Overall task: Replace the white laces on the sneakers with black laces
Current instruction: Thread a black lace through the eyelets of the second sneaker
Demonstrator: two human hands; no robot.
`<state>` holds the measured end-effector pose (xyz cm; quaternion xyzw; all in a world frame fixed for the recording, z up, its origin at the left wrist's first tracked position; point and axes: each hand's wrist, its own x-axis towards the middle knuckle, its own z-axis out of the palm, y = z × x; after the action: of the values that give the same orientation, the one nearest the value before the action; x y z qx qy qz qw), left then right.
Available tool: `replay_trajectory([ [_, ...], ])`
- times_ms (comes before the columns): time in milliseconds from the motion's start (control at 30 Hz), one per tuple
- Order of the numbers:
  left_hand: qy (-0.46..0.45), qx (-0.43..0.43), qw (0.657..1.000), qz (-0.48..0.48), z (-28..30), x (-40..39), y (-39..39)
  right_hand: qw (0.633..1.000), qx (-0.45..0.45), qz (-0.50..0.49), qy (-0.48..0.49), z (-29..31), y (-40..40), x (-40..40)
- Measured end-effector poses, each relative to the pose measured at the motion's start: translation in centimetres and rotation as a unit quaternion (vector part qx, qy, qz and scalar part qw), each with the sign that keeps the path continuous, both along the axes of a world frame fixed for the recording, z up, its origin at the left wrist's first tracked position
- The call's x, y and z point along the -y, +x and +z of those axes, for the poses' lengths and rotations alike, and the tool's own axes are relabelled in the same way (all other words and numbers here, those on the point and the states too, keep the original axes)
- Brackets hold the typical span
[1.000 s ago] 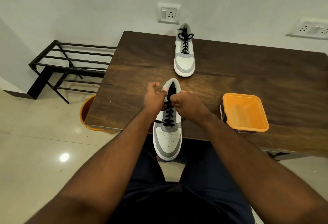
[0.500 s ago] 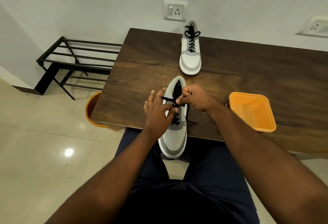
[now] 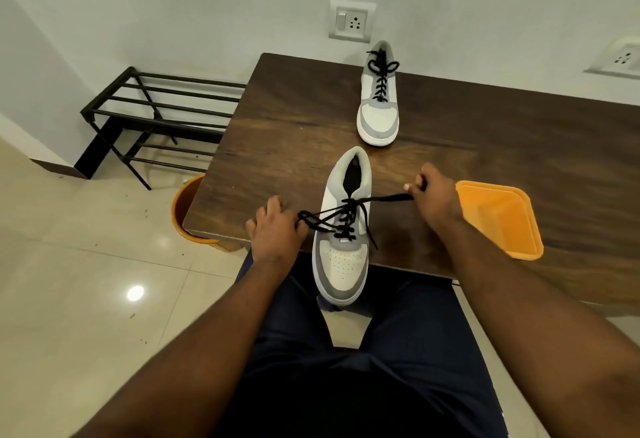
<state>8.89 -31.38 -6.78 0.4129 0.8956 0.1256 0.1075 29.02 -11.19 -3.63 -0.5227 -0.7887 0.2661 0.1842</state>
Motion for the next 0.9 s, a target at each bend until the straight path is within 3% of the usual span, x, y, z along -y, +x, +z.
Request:
replay_trajectory([
  [100,0.098,0.086,0.991,0.042,0.1,-0.2,0.2,0.999,-0.013,0.016,-0.043,-1.0,0.2,1.5],
  [200,0.232,0.252,0.932,0.119,0.4,-1.1,1.7,0.988,-0.015,0.13,-0.083,-1.1,-0.8,3.3],
  [267,0.314,0.413,0.831,0.202,1.3,-1.7,2.8,0.979,-0.047,0.148,-0.129,-1.3,-1.8,4.5],
  [333,0.358,0.571,0.693,0.257,2.2,-2.3,3.4,0.982,-0.075,0.101,-0.144,-1.6,-2.6,4.9],
  [400,0.373,0.666,0.586,0.272,2.4,-2.6,3.2,0.988,-0.064,0.075,-0.119,-1.6,-2.9,4.8],
  [467,0.383,0.716,0.511,0.281,2.2,-2.7,2.7,0.991,-0.047,0.079,-0.098,-1.4,-2.8,4.4],
  [533,0.389,0.729,0.47,0.309,1.9,-2.9,2.2,0.993,-0.023,0.086,-0.073,-1.0,-2.2,4.0],
  [633,0.39,0.716,0.465,0.344,1.3,-2.8,1.9,0.995,0.064,0.071,-0.025,-1.4,-0.9,3.0],
  [733,0.363,0.697,0.505,0.357,0.4,-2.4,1.4,0.985,0.172,0.022,-0.021,-1.6,1.2,2.0],
  [833,0.322,0.638,0.616,0.332,-0.2,-2.2,1.0,0.98,0.189,-0.027,-0.058,-1.6,2.6,1.9],
  [900,0.3,0.591,0.695,0.277,-0.4,-2.3,1.2,0.988,0.044,-0.079,-0.124,-1.5,1.8,2.6],
])
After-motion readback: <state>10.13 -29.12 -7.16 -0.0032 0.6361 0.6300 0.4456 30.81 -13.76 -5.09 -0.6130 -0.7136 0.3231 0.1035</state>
